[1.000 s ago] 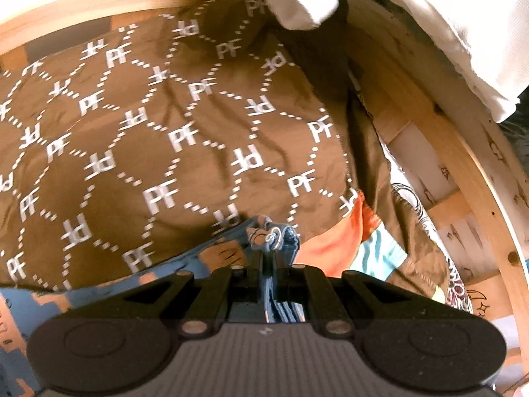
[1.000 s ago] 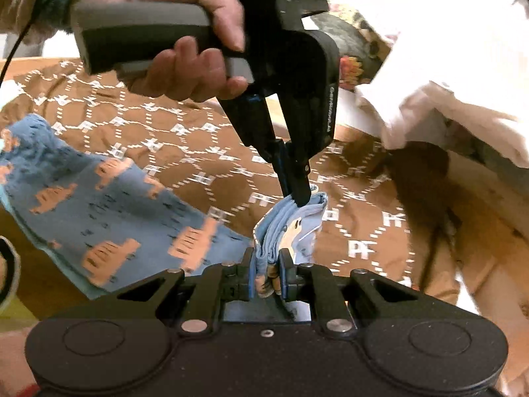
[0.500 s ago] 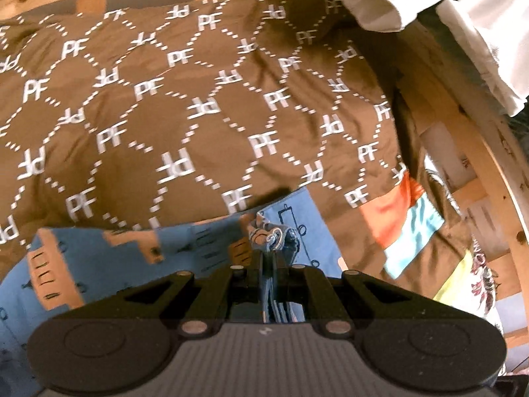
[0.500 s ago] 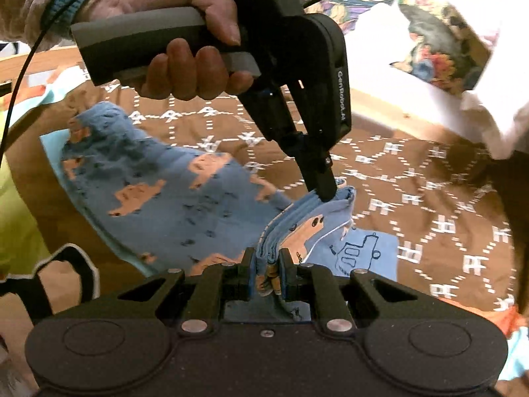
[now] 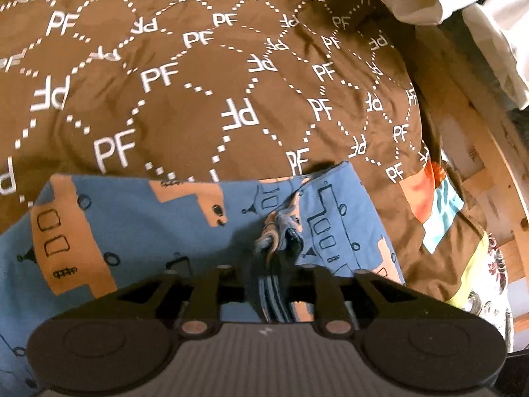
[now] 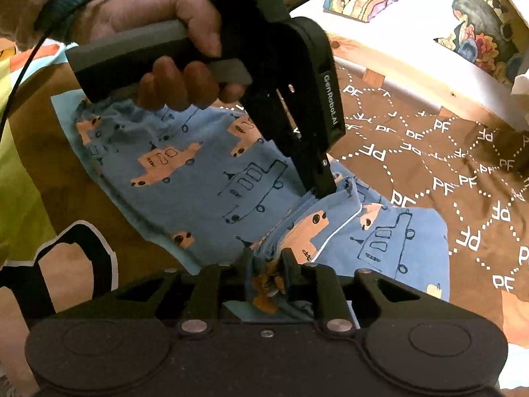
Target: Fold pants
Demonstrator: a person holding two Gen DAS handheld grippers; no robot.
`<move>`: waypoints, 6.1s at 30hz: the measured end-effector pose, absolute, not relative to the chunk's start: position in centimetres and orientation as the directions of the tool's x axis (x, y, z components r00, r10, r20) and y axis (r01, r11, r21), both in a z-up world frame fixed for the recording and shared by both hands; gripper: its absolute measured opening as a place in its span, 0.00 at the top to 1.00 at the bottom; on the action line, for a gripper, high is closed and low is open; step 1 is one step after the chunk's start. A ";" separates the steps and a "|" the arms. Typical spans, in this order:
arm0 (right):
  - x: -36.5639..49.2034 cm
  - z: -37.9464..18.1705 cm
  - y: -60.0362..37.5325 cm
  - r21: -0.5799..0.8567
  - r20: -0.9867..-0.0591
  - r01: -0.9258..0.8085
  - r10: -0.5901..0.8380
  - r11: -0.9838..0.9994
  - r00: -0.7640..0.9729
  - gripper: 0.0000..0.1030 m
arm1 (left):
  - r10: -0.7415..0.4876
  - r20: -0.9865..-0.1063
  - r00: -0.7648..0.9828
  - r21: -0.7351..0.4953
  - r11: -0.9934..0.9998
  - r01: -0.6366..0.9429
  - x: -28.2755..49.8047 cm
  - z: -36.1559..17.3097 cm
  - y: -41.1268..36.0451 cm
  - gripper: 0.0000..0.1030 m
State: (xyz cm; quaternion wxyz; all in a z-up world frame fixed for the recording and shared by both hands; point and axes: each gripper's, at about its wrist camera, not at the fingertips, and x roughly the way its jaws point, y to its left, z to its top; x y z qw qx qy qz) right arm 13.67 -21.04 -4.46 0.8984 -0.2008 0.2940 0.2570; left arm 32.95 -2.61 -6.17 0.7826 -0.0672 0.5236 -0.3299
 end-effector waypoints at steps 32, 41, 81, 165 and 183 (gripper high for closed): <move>12.1 -6.0 -20.2 -0.349 -0.596 -0.586 0.309 0.731 0.741 0.81 | -0.549 -0.782 0.297 -0.409 0.810 0.421 32.7 -6.5 -3.7 0.80; 12.0 -4.7 -20.9 -0.305 -0.570 -0.575 0.338 0.759 0.749 0.86 | -0.513 -0.804 0.301 -0.385 0.834 0.395 32.4 -5.0 -3.6 0.88; 12.9 -4.6 -12.8 -0.127 -0.603 -0.781 0.578 0.611 0.550 0.53 | -0.348 -0.856 0.382 -0.204 0.907 0.368 30.5 -6.1 7.9 0.67; 25.5 -3.1 -13.3 -0.141 -0.686 -0.859 0.577 0.491 0.442 0.41 | -0.040 -0.665 0.746 -0.334 0.909 -0.250 18.4 -5.2 22.4 0.82; 26.7 -2.1 -16.3 -0.034 -0.675 -0.856 0.620 0.516 0.401 0.38 | -0.101 -0.577 0.810 -0.232 0.972 -0.045 17.7 1.5 14.8 0.84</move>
